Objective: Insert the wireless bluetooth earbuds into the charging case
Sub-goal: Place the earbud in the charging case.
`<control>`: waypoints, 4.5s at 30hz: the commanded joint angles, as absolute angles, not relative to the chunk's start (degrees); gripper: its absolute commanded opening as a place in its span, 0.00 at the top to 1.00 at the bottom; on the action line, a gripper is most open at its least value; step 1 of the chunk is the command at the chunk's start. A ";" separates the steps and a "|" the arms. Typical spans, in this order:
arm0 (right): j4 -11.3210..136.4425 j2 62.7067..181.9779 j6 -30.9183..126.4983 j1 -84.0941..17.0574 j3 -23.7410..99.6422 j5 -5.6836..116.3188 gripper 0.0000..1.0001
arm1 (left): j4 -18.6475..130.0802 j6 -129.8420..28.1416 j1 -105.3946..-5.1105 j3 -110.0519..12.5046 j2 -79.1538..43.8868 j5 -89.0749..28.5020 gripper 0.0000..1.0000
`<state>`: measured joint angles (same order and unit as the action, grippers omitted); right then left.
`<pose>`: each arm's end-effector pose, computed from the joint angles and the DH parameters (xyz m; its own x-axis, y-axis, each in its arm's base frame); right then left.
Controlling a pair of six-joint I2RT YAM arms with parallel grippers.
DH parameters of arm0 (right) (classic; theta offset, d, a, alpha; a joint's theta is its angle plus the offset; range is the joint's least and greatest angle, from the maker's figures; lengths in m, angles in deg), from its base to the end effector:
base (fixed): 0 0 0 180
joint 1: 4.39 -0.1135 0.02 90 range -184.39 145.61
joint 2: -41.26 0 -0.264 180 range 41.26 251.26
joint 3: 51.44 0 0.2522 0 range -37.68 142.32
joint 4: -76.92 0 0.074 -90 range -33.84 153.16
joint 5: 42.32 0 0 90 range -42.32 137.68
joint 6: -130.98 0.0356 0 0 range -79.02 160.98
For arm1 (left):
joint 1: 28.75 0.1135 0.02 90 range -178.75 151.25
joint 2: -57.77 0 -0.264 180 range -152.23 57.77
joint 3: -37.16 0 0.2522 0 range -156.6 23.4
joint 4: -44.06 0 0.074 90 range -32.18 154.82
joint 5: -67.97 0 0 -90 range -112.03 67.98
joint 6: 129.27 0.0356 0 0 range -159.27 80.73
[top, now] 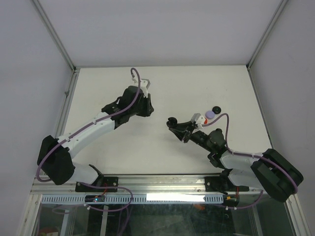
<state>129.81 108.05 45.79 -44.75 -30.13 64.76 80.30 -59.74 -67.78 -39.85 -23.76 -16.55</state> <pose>0.1456 0.1374 0.1902 0.0274 0.1285 -0.9913 -0.8462 0.5309 0.0454 0.2472 -0.1960 0.2833 -0.6747 0.0988 -0.7314 0.3573 0.9109 -0.2065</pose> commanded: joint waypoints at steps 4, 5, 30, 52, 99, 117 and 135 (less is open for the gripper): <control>133.24 108.16 45.00 -44.75 -25.26 65.70 1.00 | 67.81 -61.23 -68.10 -35.68 -14.27 -27.09 0.85; 133.07 108.30 44.73 -44.74 -24.98 65.71 1.00 | 66.91 -61.17 -68.09 -35.25 -13.45 -28.40 0.85; 157.09 124.37 41.19 -45.70 -22.08 65.41 1.00 | 39.53 -70.97 -73.64 -22.84 -7.91 -37.36 0.98; 157.11 121.47 40.80 -46.08 -23.05 64.77 1.00 | 34.53 -72.25 -74.94 -18.91 -9.98 -31.56 0.98; 157.11 121.00 41.59 -46.14 -24.12 61.93 1.00 | 42.94 -77.67 -79.76 -17.05 -7.52 -17.02 0.80; 157.11 121.70 41.83 -46.14 -24.21 61.73 1.00 | 44.80 -79.40 -80.08 -16.39 -6.75 -17.23 0.67; 157.11 122.38 42.09 -46.14 -23.86 61.93 1.00 | 44.36 -77.46 -81.68 -19.54 -7.43 -25.98 0.61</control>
<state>149.85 122.65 42.25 -45.95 -24.84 62.24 46.20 -79.08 -80.72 -16.96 -7.50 -24.11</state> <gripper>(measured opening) 0.259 0.384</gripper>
